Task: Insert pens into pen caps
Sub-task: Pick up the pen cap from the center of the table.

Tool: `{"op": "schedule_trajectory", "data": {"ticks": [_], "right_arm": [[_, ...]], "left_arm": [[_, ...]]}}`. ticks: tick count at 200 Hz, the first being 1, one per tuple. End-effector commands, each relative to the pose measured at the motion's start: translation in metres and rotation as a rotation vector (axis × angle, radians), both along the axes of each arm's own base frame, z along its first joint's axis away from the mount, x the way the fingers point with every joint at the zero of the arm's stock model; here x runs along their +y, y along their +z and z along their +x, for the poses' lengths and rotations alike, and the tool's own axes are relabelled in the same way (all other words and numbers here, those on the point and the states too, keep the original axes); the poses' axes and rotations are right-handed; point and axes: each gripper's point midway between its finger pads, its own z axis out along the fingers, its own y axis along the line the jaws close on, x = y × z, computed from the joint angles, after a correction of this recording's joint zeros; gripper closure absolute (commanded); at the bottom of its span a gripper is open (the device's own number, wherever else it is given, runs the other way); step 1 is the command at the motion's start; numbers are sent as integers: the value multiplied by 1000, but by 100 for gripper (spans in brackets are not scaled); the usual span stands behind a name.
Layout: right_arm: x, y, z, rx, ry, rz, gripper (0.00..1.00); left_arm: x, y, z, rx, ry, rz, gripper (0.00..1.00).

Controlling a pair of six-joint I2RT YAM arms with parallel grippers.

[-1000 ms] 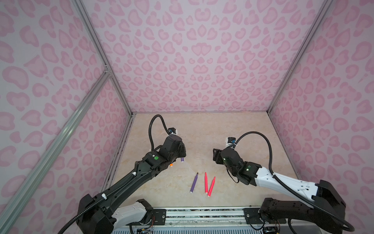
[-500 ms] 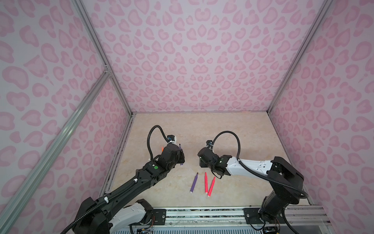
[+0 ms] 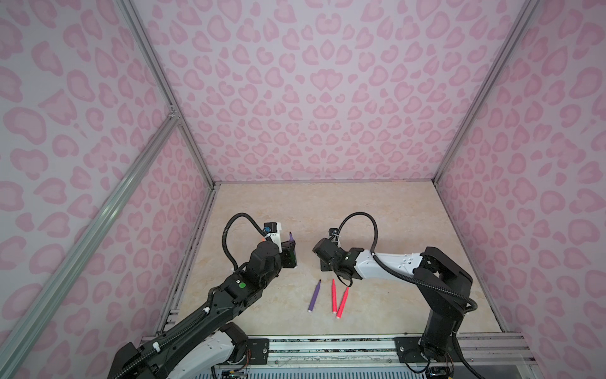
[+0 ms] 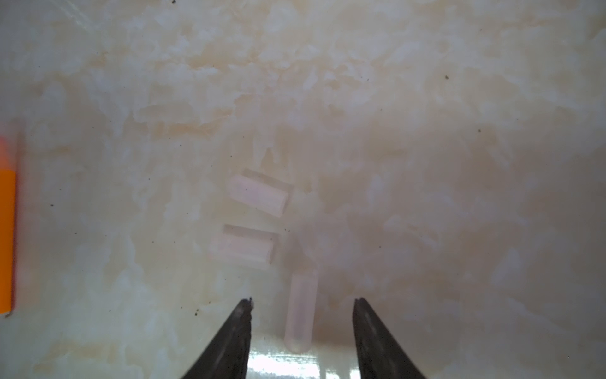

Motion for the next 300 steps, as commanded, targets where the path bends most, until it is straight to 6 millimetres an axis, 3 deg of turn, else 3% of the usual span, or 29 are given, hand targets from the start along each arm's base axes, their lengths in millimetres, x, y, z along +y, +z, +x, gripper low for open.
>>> {"op": "schedule_trajectory", "data": {"ticks": [1, 137, 300], "right_arm": [[-7, -9, 0, 12, -19, -49, 49], [-5, -38, 6, 71, -18, -78, 65], [-5, -25, 6, 24, -32, -67, 84]], "left_arm": [[-1, 14, 3, -50, 3, -29, 97], [-5, 13, 4, -36, -14, -21, 97], [-12, 14, 2, -39, -53, -36, 97]]}}
